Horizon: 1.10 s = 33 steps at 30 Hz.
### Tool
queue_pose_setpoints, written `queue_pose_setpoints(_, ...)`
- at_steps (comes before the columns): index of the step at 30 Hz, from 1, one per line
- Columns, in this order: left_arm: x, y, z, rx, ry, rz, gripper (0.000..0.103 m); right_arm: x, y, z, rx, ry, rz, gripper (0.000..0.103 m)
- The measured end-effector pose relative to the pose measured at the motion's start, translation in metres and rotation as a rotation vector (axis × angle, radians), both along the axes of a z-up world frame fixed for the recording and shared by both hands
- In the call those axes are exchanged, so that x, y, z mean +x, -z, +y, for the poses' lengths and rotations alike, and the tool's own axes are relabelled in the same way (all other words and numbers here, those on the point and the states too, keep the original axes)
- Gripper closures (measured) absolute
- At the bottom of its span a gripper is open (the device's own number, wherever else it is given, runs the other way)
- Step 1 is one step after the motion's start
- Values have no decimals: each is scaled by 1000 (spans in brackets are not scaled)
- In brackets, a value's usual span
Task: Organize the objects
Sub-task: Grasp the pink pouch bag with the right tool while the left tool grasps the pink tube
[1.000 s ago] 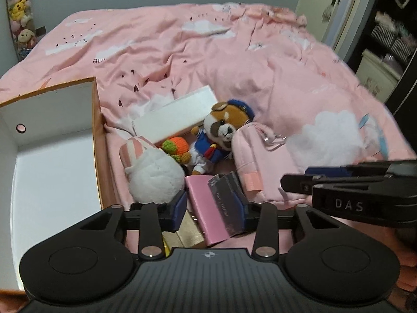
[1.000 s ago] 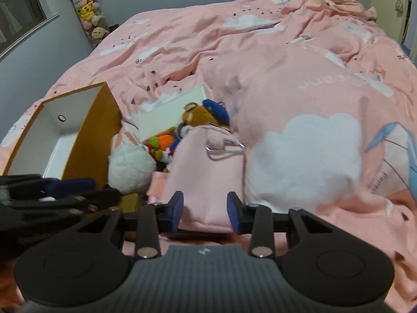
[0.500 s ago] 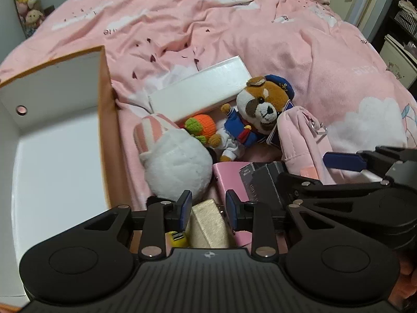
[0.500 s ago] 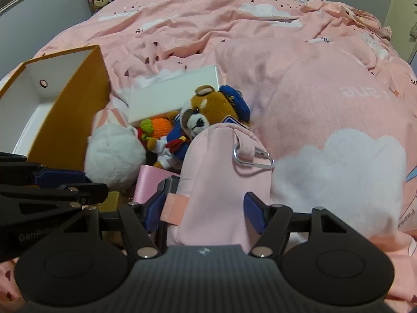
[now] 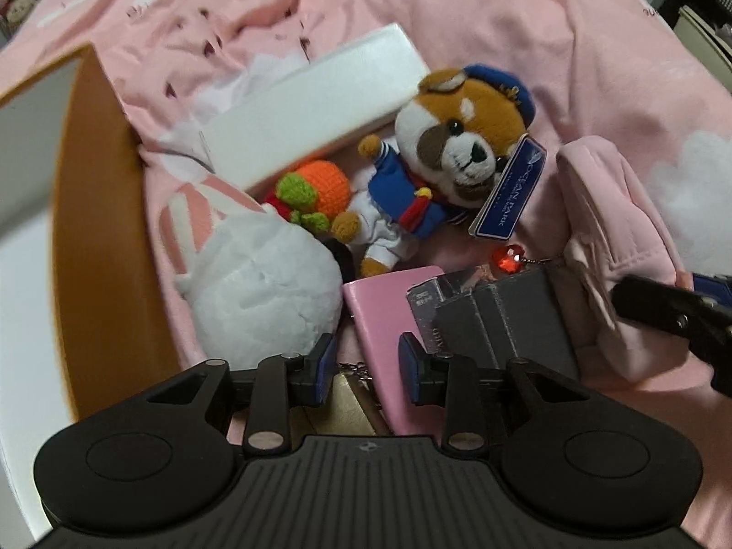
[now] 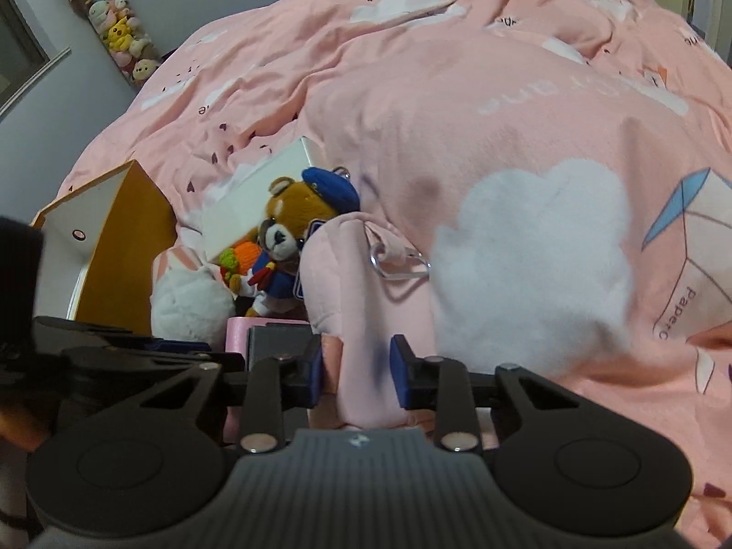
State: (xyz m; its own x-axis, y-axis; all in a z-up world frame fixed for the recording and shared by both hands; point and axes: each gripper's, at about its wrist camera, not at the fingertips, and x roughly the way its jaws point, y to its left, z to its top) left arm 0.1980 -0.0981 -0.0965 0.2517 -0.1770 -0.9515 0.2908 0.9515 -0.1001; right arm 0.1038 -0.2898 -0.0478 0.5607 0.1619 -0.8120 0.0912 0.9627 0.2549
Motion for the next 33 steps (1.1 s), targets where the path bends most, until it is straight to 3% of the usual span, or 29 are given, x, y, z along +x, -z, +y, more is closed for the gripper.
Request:
queue_pose_setpoints(2, 6, 6, -1, -19, -2, 36, 56, 1, 4, -1, 13, -3, 3, 72)
queue_pose_setpoints(9, 17, 20, 3, -43, -29, 103, 56, 3, 11, -11, 70, 18, 20, 63)
queue_pose_setpoints(12, 17, 26, 10, -88, -61, 123, 65, 3, 9, -10, 80, 13, 18, 61)
queue_pose_setpoints(15, 10, 24, 14, -110, -66, 88, 68, 2, 5, -7, 73, -4, 9, 59)
queue_pose_setpoints(20, -7, 2, 18, -183, -67, 8, 85, -3, -8, 1, 40, -41, -24, 59)
queue_pose_setpoints(24, -20, -12, 9, -216, -9, -44, 87, -3, -13, 8, 0, -61, -44, 59)
queue_pose_setpoints(33, -13, -5, -17, -148, 9, -63, 86, 5, -10, 14, -47, -89, -23, 58)
